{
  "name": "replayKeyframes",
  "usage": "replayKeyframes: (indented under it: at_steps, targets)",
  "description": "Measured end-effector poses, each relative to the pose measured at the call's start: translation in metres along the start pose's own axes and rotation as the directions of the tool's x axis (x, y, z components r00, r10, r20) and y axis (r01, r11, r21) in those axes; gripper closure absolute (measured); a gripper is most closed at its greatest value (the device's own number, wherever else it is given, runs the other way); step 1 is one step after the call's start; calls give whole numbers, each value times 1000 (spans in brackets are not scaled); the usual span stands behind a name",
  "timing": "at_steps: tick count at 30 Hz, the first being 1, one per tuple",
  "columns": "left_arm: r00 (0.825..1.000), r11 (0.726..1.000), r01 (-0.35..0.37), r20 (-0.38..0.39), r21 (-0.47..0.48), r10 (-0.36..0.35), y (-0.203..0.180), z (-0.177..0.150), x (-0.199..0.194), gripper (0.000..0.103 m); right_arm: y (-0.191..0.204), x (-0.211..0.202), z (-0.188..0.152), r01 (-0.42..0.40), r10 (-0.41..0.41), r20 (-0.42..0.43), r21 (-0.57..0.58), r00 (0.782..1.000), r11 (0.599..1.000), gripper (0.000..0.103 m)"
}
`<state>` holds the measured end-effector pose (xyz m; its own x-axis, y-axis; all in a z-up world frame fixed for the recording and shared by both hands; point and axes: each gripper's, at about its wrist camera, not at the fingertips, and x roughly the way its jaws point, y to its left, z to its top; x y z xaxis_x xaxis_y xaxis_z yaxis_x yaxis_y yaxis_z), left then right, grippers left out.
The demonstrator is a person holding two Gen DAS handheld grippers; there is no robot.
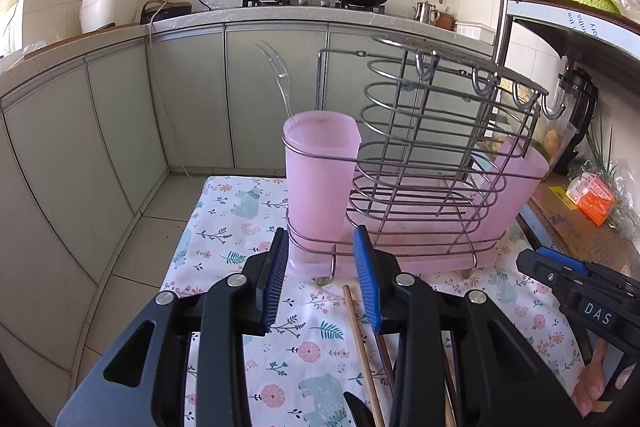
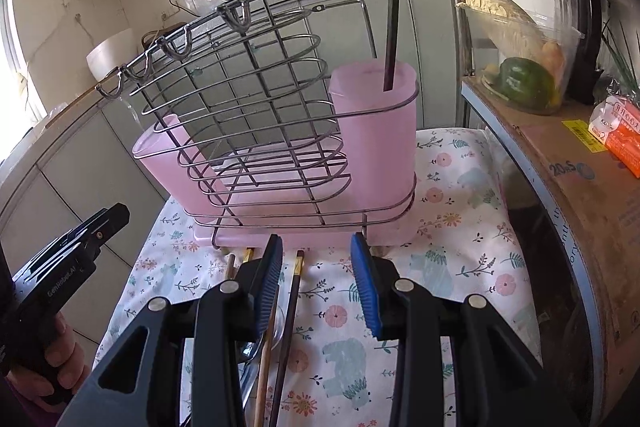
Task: Organize utensils
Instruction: 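Withdraw both open tools back down to the remaining utensils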
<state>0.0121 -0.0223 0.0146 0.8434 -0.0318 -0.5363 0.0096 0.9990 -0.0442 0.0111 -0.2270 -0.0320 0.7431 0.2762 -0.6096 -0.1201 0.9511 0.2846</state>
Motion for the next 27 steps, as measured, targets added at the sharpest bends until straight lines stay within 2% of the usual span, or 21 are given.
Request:
replayKeyframes:
  at_steps: [15,27]
  targets:
    - [1000,1000,10,-28,6,-10,0,-8,7,69,2,10,-6,2,-2,-30,-1,1000,1000,68]
    - [997,1000,25,-78,8,-25,0,-18,19,69,2,22,-10,9,-9,-70,1,997,1000,68]
